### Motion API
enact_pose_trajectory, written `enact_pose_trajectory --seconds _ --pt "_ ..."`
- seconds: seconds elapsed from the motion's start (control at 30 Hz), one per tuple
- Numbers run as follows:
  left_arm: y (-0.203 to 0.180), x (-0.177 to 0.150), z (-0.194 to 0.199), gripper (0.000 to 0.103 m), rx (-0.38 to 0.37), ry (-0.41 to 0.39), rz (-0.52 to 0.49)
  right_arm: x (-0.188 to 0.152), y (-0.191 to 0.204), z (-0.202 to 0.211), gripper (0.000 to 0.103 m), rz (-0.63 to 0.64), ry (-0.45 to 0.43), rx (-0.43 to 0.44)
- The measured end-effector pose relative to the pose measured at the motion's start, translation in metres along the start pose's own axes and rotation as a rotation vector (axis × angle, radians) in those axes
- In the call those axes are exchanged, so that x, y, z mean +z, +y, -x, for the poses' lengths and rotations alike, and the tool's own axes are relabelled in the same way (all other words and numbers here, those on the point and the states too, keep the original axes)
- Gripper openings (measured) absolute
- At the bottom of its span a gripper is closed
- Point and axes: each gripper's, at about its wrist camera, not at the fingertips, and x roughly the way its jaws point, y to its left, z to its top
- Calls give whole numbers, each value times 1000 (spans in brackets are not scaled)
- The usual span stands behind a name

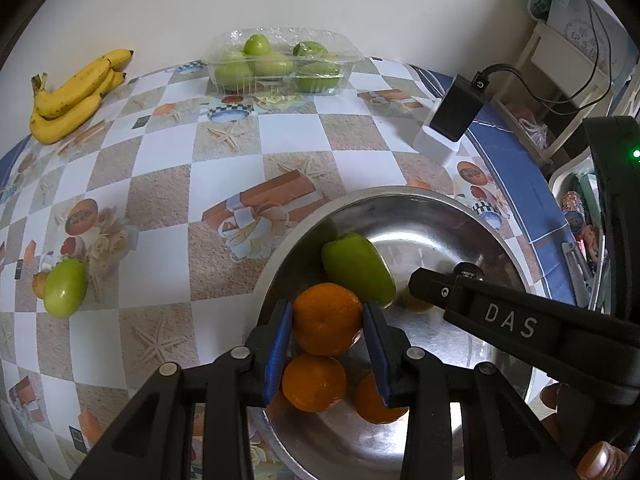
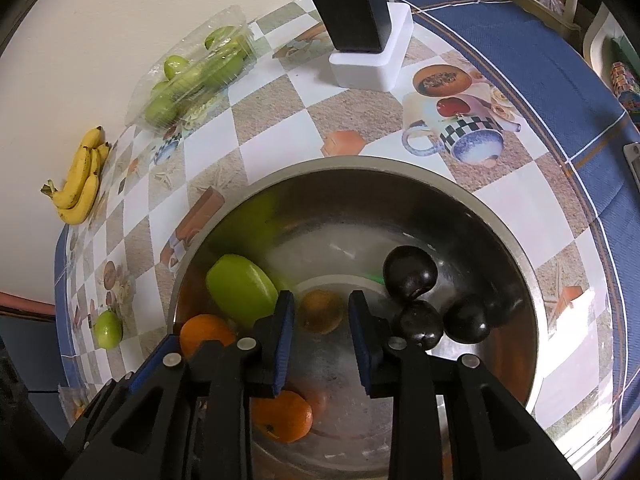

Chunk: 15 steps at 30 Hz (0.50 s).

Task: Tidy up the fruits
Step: 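Open right tool to drop the brown fruit in the bowl while left drops orange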

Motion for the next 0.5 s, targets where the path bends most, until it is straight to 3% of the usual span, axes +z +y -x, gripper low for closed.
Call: enact_pose_trajectory --seconds 0.5 --pt "7 8 21 41 -3 -47 20 4 3 32 29 15 -77 9"
